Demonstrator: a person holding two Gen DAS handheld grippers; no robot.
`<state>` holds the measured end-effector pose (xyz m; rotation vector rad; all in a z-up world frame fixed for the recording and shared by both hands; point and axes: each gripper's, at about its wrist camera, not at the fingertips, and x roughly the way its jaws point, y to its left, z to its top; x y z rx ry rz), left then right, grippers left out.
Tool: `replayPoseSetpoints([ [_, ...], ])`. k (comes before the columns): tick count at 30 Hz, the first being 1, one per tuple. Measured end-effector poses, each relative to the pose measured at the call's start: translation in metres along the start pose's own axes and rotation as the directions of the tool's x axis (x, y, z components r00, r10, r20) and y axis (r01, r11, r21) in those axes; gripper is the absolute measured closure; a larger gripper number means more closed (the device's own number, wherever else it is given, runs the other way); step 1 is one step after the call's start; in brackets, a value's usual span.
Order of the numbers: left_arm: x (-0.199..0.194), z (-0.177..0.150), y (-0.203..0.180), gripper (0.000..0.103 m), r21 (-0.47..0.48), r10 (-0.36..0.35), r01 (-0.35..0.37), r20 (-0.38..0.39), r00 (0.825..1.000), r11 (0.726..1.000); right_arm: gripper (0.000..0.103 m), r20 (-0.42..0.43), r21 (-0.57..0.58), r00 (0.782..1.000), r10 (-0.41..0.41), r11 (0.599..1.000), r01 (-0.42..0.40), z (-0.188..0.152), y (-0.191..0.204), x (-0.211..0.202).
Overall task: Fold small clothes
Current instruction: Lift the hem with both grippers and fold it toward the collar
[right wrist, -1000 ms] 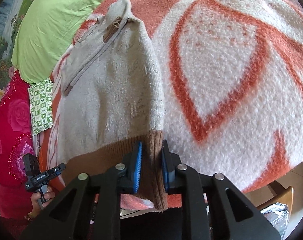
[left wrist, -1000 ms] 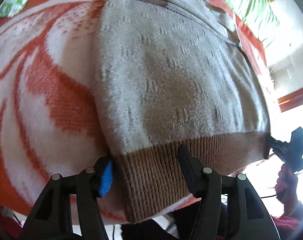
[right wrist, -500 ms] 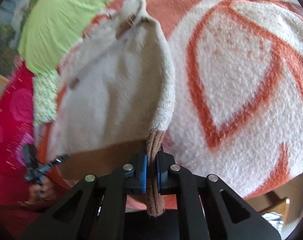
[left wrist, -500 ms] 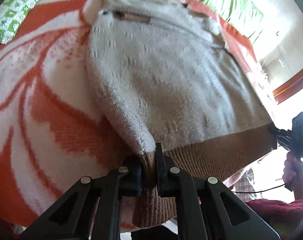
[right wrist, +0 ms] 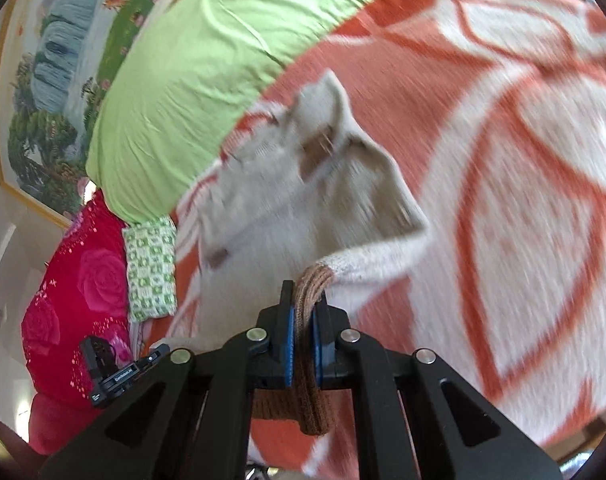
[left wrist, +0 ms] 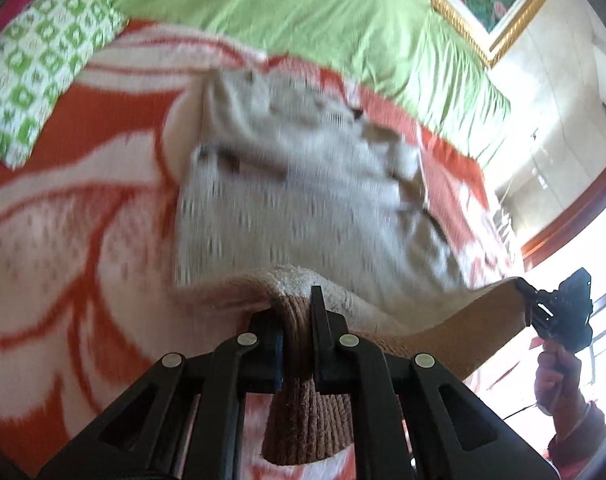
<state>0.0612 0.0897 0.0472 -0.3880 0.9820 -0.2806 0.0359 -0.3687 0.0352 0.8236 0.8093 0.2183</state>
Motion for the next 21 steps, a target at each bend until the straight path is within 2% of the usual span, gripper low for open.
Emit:
replayPoseSetpoints([
  [4, 0.011, 0.041, -0.002, 0.095, -0.013, 0.008, -0.008, 0.043, 0.999, 1.000, 0.095, 0.041, -0.029, 0.999, 0.028, 0.999, -0.027, 0.043, 0.014, 0.022],
  [9, 0.031, 0.088, -0.003, 0.095, -0.020, 0.037, -0.036, 0.081, 0.996, 0.999, 0.095, 0.048, -0.054, 0.998, 0.031, 0.998, -0.028, 0.089, 0.023, 0.060],
  [21, 0.113, 0.186, 0.000, 0.095, -0.071, 0.099, -0.092, 0.100, 0.990, 0.993, 0.095, 0.058, -0.052, 0.998, 0.001, 0.999, 0.002, 0.186, 0.022, 0.153],
])
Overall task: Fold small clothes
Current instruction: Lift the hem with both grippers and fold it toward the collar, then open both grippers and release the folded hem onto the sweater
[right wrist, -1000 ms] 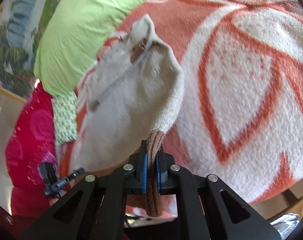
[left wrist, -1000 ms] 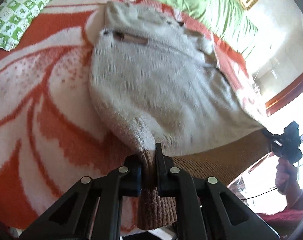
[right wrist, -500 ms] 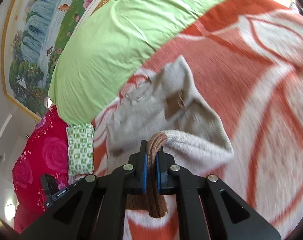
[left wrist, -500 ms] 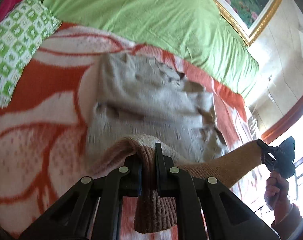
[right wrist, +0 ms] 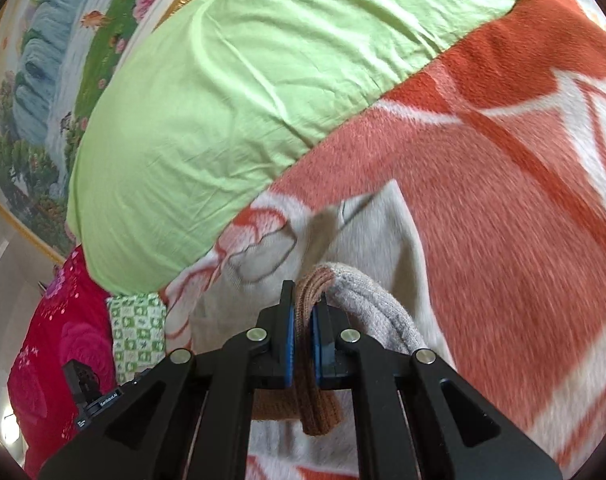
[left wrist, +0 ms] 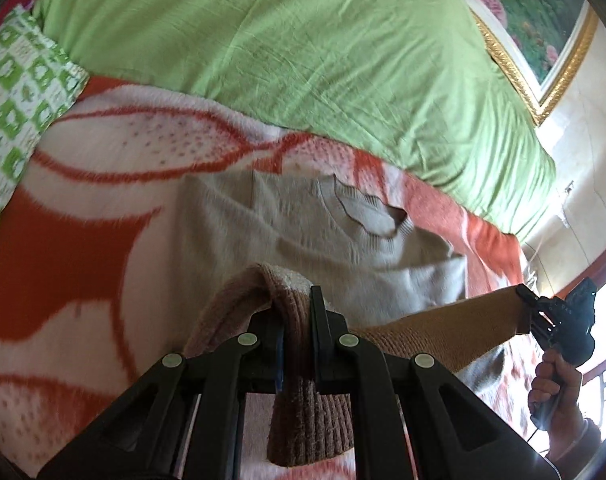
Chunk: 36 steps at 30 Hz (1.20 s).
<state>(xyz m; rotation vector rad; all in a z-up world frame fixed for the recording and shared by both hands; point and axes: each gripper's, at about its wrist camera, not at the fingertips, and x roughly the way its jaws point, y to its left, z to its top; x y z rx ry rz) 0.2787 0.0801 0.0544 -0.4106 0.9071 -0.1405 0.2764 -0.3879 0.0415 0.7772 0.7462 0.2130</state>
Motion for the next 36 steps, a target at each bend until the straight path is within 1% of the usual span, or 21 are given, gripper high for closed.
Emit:
replayPoseSetpoints([
  [5, 0.028, 0.023, 0.003, 0.095, -0.035, 0.015, -0.015, 0.005, 1.000, 0.999, 0.095, -0.014, 0.003, 1.000, -0.005, 1.000, 0.005, 0.028, -0.003, 0.028],
  [6, 0.033, 0.027, 0.005, 0.095, -0.047, 0.015, -0.014, 0.005, 1.000, 0.999, 0.095, -0.041, 0.015, 0.999, -0.022, 1.000, 0.023, 0.033, -0.005, 0.034],
  [12, 0.080, 0.049, 0.027, 0.095, -0.127, 0.033, -0.035, -0.020, 0.999, 0.991, 0.095, -0.072, 0.021, 0.996, -0.053, 0.998, 0.055, 0.054, -0.019, 0.072],
  [16, 0.105, 0.055, 0.034, 0.095, -0.128, 0.067, -0.072, -0.043, 0.997, 0.989, 0.095, -0.091, 0.013, 0.993, -0.068, 0.997, 0.070, 0.063, -0.025, 0.093],
  [18, 0.115, 0.054, 0.038, 0.095, -0.136, 0.075, -0.081, -0.053, 0.996, 0.987, 0.095, -0.109, 0.010, 0.991, -0.084, 0.996, 0.086, 0.065, -0.029, 0.104],
  [19, 0.120, 0.054, 0.041, 0.095, -0.139, 0.079, -0.086, -0.057, 0.995, 0.987, 0.095, -0.116, 0.015, 0.990, -0.080, 0.997, 0.082, 0.066, -0.033, 0.108],
  [23, 0.129, 0.053, 0.043, 0.093, -0.136, 0.090, -0.097, -0.061, 0.994, 0.986, 0.095, -0.130, 0.024, 0.988, -0.084, 0.996, 0.087, 0.067, -0.040, 0.118],
  [24, 0.130, 0.053, 0.043, 0.090, -0.138, 0.094, -0.102, -0.065, 0.993, 0.985, 0.094, -0.136, 0.026, 0.987, -0.083, 0.996, 0.088, 0.068, -0.041, 0.120],
  [26, 0.129, 0.056, 0.044, 0.088, -0.154, 0.085, -0.094, -0.064, 0.994, 0.984, 0.093, -0.152, 0.051, 0.985, -0.076, 0.995, 0.085, 0.071, -0.043, 0.120],
  [27, 0.126, 0.057, 0.043, 0.083, -0.156, 0.084, -0.092, -0.060, 0.995, 0.983, 0.093, -0.161, 0.062, 0.984, -0.072, 0.995, 0.083, 0.072, -0.044, 0.120],
  [28, 0.122, 0.059, 0.042, 0.075, -0.157, 0.087, -0.094, -0.051, 0.995, 0.983, 0.092, -0.167, 0.071, 0.984, -0.067, 0.994, 0.080, 0.074, -0.044, 0.118],
  [29, 0.118, 0.061, 0.042, 0.071, -0.160, 0.088, -0.094, -0.044, 0.995, 0.983, 0.091, -0.172, 0.082, 0.983, -0.061, 0.994, 0.076, 0.076, -0.044, 0.116],
  [30, 0.110, 0.063, 0.042, 0.059, -0.168, 0.088, -0.091, -0.025, 0.996, 0.982, 0.089, -0.173, 0.091, 0.983, -0.056, 0.993, 0.072, 0.078, -0.043, 0.113],
  [31, 0.103, 0.065, 0.042, 0.044, -0.174, 0.092, -0.092, -0.008, 0.996, 0.980, 0.087, -0.173, 0.095, 0.983, -0.055, 0.993, 0.072, 0.080, -0.043, 0.111],
  [32, 0.095, 0.066, 0.043, 0.040, -0.181, 0.099, -0.095, 0.012, 0.995, 0.979, 0.085, -0.167, 0.099, 0.985, -0.052, 0.993, 0.069, 0.082, -0.040, 0.106],
  [34, 0.077, 0.068, 0.045, 0.039, -0.191, 0.110, -0.098, 0.050, 0.993, 0.977, 0.074, -0.145, 0.096, 0.988, -0.054, 0.993, 0.069, 0.086, -0.037, 0.097],
  [35, 0.071, 0.069, 0.045, 0.039, -0.194, 0.111, -0.097, 0.059, 0.992, 0.976, 0.056, -0.117, 0.093, 0.991, -0.067, 0.993, 0.078, 0.089, -0.035, 0.090],
  [36, 0.061, 0.068, 0.045, 0.039, -0.195, 0.103, -0.086, 0.075, 0.992, 0.977, 0.041, -0.067, 0.095, 0.995, -0.074, 0.992, 0.080, 0.094, -0.033, 0.078],
])
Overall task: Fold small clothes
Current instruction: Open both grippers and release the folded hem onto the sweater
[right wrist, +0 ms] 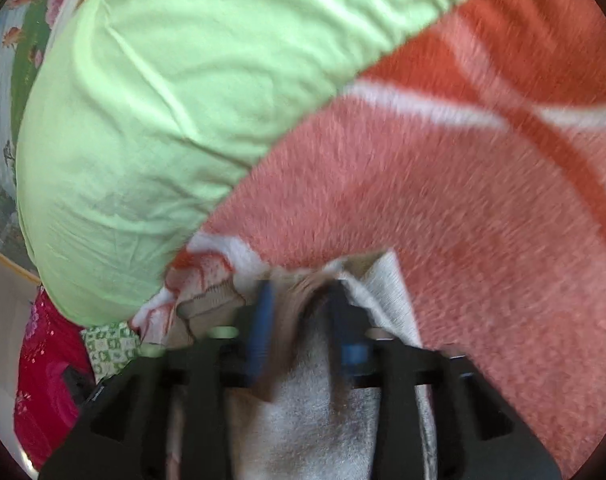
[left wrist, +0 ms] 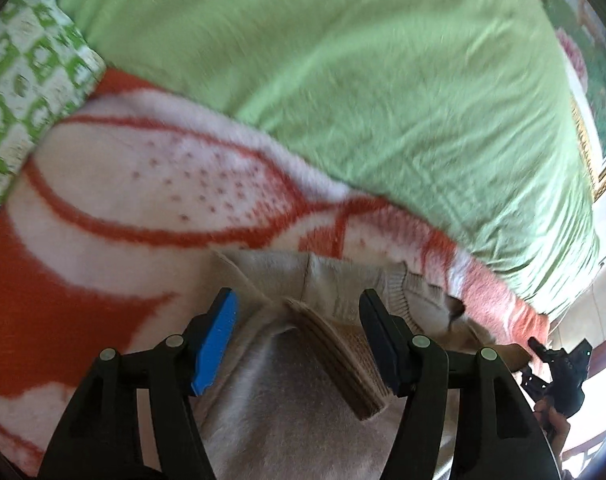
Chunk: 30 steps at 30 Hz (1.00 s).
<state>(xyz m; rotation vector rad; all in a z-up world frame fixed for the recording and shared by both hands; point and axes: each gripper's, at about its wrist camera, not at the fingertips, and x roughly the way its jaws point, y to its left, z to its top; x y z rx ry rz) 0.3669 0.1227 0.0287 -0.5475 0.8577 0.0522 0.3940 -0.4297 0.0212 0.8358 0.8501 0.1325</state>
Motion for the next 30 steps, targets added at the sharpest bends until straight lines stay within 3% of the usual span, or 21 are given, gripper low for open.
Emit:
replayPoseSetpoints([
  [2, -0.013, -0.004, -0.006, 0.039, 0.021, -0.027, 0.027, 0.000, 1.000, 0.999, 0.040, 0.046, -0.003, 0.999, 0.013, 1.000, -0.013, 0.002, 0.003, -0.016],
  [5, -0.024, -0.025, -0.027, 0.039, 0.100, -0.104, 0.109, -0.051, 0.993, 0.989, 0.040, 0.038, -0.052, 0.997, 0.065, 0.997, -0.063, -0.010, 0.016, -0.030],
  [7, -0.018, -0.048, -0.050, 0.039, 0.171, -0.170, 0.192, -0.139, 0.976, 0.966, 0.040, -0.032, -0.162, 0.994, 0.104, 0.981, -0.108, -0.033, 0.034, -0.026],
  [9, -0.003, -0.073, -0.073, 0.039, 0.245, -0.168, 0.221, -0.220, 0.961, 0.944, 0.040, -0.126, -0.276, 0.989, 0.081, 0.955, -0.114, -0.059, 0.052, -0.011],
  [12, 0.029, -0.101, -0.097, 0.040, 0.349, -0.091, 0.191, -0.283, 0.955, 0.918, 0.040, -0.237, -0.406, 0.972, 0.013, 0.907, -0.111, -0.090, 0.069, 0.020],
  [16, 0.058, -0.091, -0.088, 0.041, 0.307, -0.041, 0.125, -0.266, 0.963, 0.943, 0.040, -0.254, -0.473, 0.965, -0.072, 0.879, -0.059, -0.094, 0.067, 0.051],
  [19, 0.066, -0.071, -0.074, 0.040, 0.264, -0.019, 0.080, -0.224, 0.974, 0.961, 0.041, -0.197, -0.455, 0.976, -0.097, 0.890, -0.003, -0.075, 0.052, 0.059],
  [22, 0.074, -0.047, -0.063, 0.039, 0.241, 0.040, 0.000, -0.161, 0.986, 0.970, 0.042, -0.183, -0.399, 0.982, -0.049, 0.917, -0.029, -0.051, 0.039, 0.064],
  [25, 0.075, -0.017, -0.045, 0.039, 0.143, 0.049, -0.036, -0.094, 0.994, 0.989, 0.042, -0.132, -0.382, 0.991, -0.026, 0.924, -0.027, -0.036, 0.038, 0.063],
  [28, 0.080, -0.002, -0.029, 0.039, 0.060, 0.069, -0.065, -0.064, 0.996, 0.996, 0.041, -0.091, -0.307, 0.996, 0.013, 0.951, -0.040, -0.027, 0.030, 0.055],
  [30, 0.086, 0.000, -0.023, 0.040, 0.055, 0.116, -0.113, -0.067, 0.991, 0.992, 0.041, -0.086, -0.287, 0.996, -0.015, 0.958, -0.011, -0.027, 0.024, 0.058],
])
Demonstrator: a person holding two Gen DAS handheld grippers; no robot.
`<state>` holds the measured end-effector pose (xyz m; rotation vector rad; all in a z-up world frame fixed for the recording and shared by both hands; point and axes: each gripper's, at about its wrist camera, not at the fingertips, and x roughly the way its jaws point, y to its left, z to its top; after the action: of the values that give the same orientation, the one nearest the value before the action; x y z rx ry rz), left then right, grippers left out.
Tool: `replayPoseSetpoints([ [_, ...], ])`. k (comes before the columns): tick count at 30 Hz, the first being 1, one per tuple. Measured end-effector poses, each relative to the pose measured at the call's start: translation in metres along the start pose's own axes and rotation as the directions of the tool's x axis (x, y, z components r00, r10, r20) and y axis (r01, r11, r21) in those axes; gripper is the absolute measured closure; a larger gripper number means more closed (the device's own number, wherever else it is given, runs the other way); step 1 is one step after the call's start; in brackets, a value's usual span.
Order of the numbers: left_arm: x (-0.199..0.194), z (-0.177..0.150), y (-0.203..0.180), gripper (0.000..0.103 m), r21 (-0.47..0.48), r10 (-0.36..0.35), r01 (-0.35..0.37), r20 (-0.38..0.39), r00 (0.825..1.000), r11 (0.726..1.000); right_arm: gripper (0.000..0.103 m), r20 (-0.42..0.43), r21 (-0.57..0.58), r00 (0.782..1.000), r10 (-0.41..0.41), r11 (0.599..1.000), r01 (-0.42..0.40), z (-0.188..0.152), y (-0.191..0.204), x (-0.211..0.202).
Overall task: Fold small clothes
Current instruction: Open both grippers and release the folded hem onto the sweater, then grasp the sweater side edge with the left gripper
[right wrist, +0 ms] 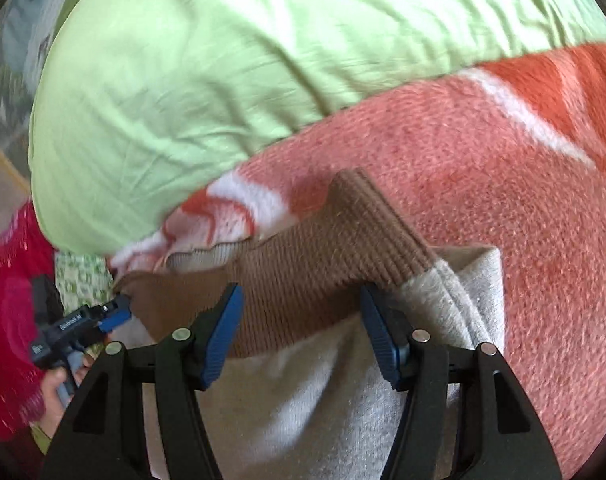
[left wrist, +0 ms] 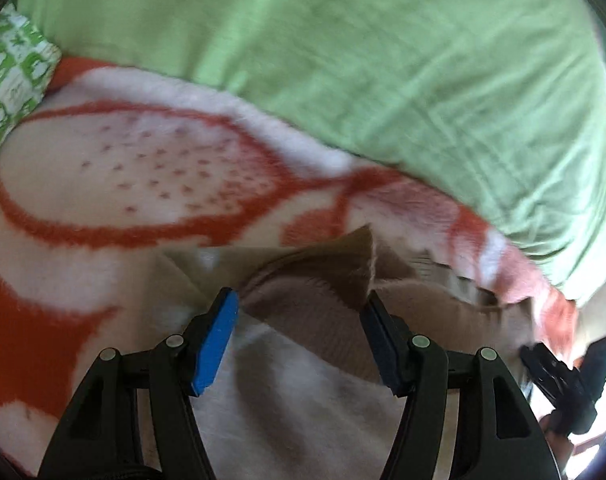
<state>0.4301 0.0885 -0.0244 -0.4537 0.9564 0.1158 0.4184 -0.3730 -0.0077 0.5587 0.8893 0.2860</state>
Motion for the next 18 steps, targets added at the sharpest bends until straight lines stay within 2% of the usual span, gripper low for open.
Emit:
replayPoseSetpoints([
  [3, -0.002, -0.003, 0.006, 0.040, 0.009, 0.070, -0.070, 0.001, 0.998, 0.997, 0.041, -0.002, -0.010, 1.000, -0.027, 1.000, 0.027, -0.004, 0.004, -0.006],
  [7, -0.020, -0.010, 0.024, 0.040, -0.040, 0.043, -0.043, -0.007, 0.999, 0.998, 0.038, 0.008, 0.010, 1.000, -0.012, 1.000, 0.011, -0.014, 0.015, -0.025],
  [11, -0.053, -0.030, 0.039, 0.040, -0.028, 0.064, -0.064, 0.005, 0.998, 0.998, 0.036, 0.002, -0.015, 1.000, 0.025, 1.000, -0.025, -0.043, 0.030, -0.043],
  [13, -0.068, -0.048, 0.048, 0.039, -0.041, 0.051, -0.051, -0.002, 0.999, 0.998, 0.036, -0.031, -0.029, 0.999, 0.034, 0.999, -0.035, -0.061, 0.036, -0.047],
  [16, -0.076, -0.073, 0.047, 0.039, -0.017, 0.058, -0.059, -0.027, 0.998, 0.998, 0.036, -0.066, -0.038, 0.997, 0.037, 0.998, -0.039, -0.086, 0.039, -0.051],
  [18, -0.074, -0.087, 0.045, 0.039, 0.024, 0.099, -0.098, -0.043, 0.994, 0.995, 0.036, -0.098, -0.026, 0.994, 0.051, 0.998, -0.054, -0.104, 0.038, -0.053],
])
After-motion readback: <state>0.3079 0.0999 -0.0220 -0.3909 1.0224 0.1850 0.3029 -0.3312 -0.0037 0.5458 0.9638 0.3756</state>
